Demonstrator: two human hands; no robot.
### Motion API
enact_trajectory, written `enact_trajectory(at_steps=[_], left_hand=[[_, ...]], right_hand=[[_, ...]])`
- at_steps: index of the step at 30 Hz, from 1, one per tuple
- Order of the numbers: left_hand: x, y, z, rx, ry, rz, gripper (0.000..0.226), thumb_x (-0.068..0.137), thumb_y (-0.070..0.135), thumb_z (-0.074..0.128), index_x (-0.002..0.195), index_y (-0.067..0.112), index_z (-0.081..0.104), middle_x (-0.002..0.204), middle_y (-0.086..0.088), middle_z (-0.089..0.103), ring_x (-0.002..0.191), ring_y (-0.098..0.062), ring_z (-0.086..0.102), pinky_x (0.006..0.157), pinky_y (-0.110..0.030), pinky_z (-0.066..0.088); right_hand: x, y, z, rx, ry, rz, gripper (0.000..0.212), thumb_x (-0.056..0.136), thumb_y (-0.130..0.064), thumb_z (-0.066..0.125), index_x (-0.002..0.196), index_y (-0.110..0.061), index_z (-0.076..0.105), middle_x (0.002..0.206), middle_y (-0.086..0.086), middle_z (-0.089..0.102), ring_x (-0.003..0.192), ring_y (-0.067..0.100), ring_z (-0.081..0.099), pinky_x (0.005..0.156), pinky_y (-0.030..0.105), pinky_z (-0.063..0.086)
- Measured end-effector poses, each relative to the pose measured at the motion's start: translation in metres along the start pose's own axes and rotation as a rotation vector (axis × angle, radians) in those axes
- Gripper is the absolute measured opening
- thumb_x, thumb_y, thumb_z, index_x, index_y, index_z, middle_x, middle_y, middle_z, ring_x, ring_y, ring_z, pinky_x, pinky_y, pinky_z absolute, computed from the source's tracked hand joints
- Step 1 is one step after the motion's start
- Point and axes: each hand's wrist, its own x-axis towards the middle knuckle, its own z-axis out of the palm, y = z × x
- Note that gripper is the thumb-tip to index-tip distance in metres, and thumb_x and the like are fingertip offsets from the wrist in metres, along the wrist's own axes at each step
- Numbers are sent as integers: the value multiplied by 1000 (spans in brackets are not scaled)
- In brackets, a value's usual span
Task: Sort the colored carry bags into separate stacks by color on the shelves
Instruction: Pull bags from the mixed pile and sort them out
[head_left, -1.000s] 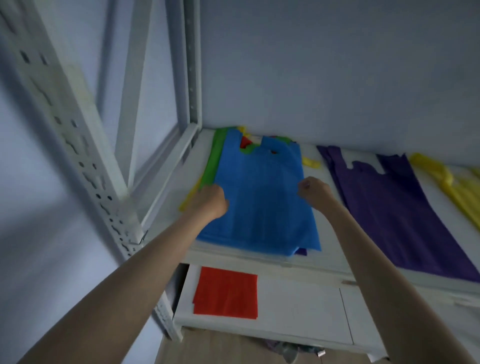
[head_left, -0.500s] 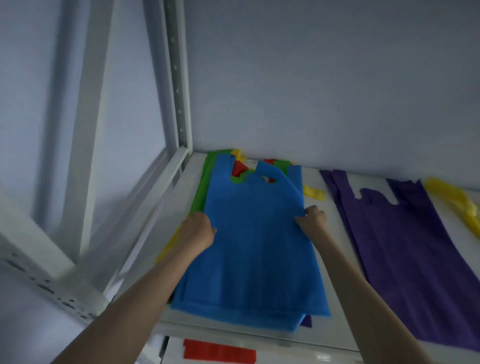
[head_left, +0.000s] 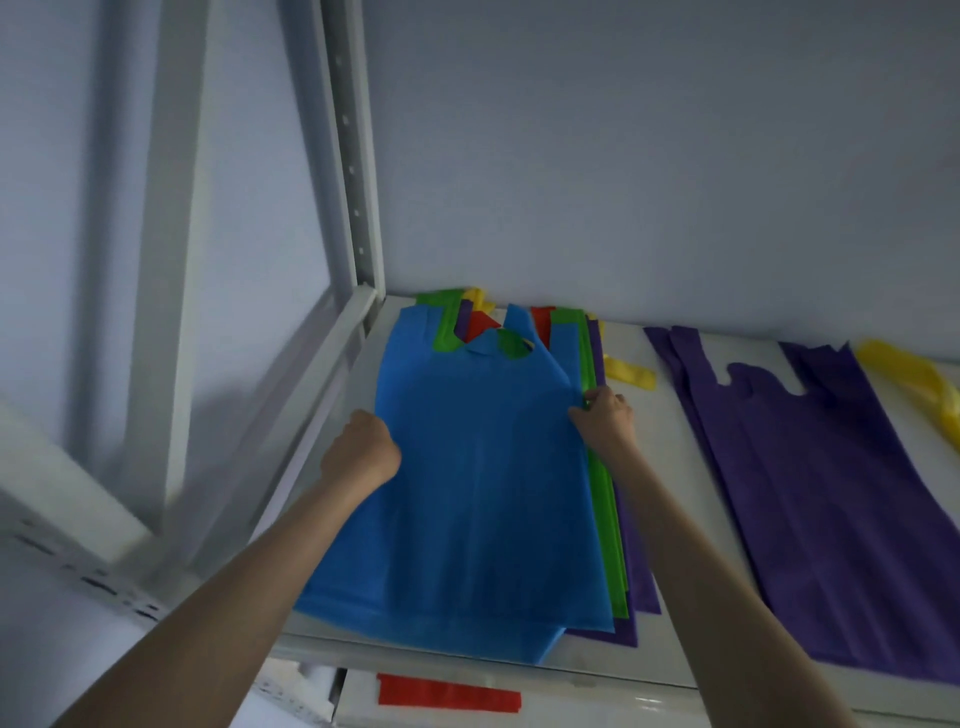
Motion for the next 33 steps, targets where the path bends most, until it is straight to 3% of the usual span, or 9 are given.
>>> enact_trajectory(at_steps=[10, 13, 16, 18, 20, 22, 26, 29, 33], left_hand=[[-6, -6, -5, -37, -46, 56, 52, 98, 17, 42, 142, -4, 22, 127, -16, 54, 108, -29, 59, 91, -38, 48], [-6, -8, -5, -65, -52, 58, 48, 98, 18, 42, 138, -4, 27, 108, -14, 57, 82, -22, 52, 77, -37, 49], [-3, -9, -2, -76, -62, 57, 47, 98, 17, 41, 139, -3, 26, 92, -7, 52, 78, -20, 54, 64, -29, 40], [-2, -10, -2, -97, -75, 64, 49, 98, 18, 40, 140, -3, 25, 85, -4, 49, 78, -20, 54, 62, -28, 39], [1, -12, -1, -120, -86, 68, 48, 99, 19, 39, 139, -4, 25, 90, -8, 53, 82, -24, 55, 57, -25, 37], [1, -14, -1, -139, -77, 69, 44, 99, 19, 38, 136, -4, 29, 88, -8, 51, 75, -22, 52, 51, -26, 35], [1, -14, -1, -171, -88, 87, 40, 100, 16, 39, 134, -3, 29, 92, -13, 57, 71, -21, 53, 70, -36, 48], [0, -14, 0, -184, -105, 102, 44, 98, 13, 41, 136, -3, 26, 69, -1, 40, 55, -11, 39, 49, -24, 36], [-4, -13, -4, -228, -139, 105, 46, 97, 11, 43, 137, -4, 24, 90, -11, 55, 69, -18, 52, 64, -30, 43]], right_hand=[[6, -16, 13, -68, -53, 44, 58, 90, -34, 52, 136, 0, 40, 140, 20, 41, 132, 35, 35, 107, 38, 32], [7, -23, 16, 119, -28, 86, 67, 88, -31, 58, 139, 3, 31, 141, 22, 39, 131, 36, 39, 107, 40, 37], [5, -30, 15, 180, -57, 180, 78, 86, -36, 61, 141, 7, 24, 139, 21, 41, 124, 33, 47, 93, 37, 44], [6, -32, 14, 216, -96, 188, 68, 86, -34, 62, 134, 8, 38, 109, 14, 58, 99, 26, 54, 71, 33, 46], [10, -32, 16, 265, -103, 178, 45, 85, -23, 62, 118, 7, 52, 75, 6, 50, 81, 23, 50, 65, 29, 41], [12, -30, 17, 262, -79, 172, 29, 86, -12, 58, 110, 3, 53, 83, 10, 49, 75, 22, 48, 62, 28, 39], [18, -23, 17, 265, -71, 152, 47, 86, 1, 53, 131, 5, 40, 112, 20, 49, 92, 25, 45, 72, 28, 36], [22, -21, 17, 285, -106, 158, 53, 84, 0, 55, 133, 4, 36, 111, 19, 49, 97, 28, 51, 74, 32, 41], [23, -19, 19, 316, -41, 164, 48, 86, -11, 57, 129, 5, 42, 113, 18, 51, 103, 31, 54, 85, 40, 47]])
